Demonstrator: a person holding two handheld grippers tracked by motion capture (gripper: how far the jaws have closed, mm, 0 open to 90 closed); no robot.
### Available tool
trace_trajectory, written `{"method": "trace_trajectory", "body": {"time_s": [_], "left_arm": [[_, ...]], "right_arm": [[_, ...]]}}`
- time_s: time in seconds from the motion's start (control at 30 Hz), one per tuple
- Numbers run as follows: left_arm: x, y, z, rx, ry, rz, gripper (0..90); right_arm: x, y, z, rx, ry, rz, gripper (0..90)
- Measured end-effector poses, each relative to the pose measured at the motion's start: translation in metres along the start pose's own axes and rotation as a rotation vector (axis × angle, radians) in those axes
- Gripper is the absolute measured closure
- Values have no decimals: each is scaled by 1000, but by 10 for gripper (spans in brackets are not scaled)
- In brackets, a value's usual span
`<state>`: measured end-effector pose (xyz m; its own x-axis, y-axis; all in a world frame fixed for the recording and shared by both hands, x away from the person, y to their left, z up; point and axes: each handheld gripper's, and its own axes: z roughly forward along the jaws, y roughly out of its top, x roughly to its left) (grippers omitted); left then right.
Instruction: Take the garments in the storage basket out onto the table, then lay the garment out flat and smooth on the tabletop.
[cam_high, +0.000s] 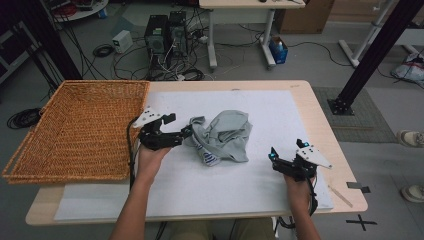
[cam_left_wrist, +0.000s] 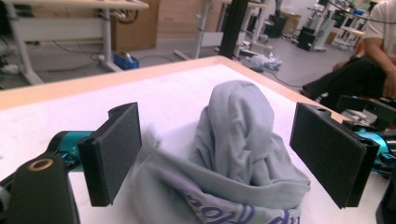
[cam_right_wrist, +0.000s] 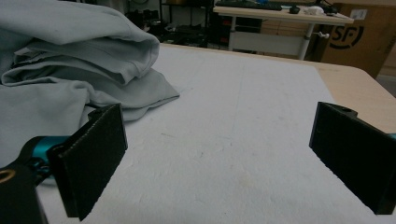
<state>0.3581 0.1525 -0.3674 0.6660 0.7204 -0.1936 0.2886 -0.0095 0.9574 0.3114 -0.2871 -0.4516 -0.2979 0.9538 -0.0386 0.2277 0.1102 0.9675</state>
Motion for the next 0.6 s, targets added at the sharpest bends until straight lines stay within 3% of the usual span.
{"method": "trace_trajectory", "body": {"time_s": [0.2,0.6], "left_arm": [[-1,0,-6,3,16,8,167],[-1,-1,1,9,41,20,167]], "right_arm": [[0,0,0,0,1,-1,38],[0,1,1,15,3,-5,39]]}}
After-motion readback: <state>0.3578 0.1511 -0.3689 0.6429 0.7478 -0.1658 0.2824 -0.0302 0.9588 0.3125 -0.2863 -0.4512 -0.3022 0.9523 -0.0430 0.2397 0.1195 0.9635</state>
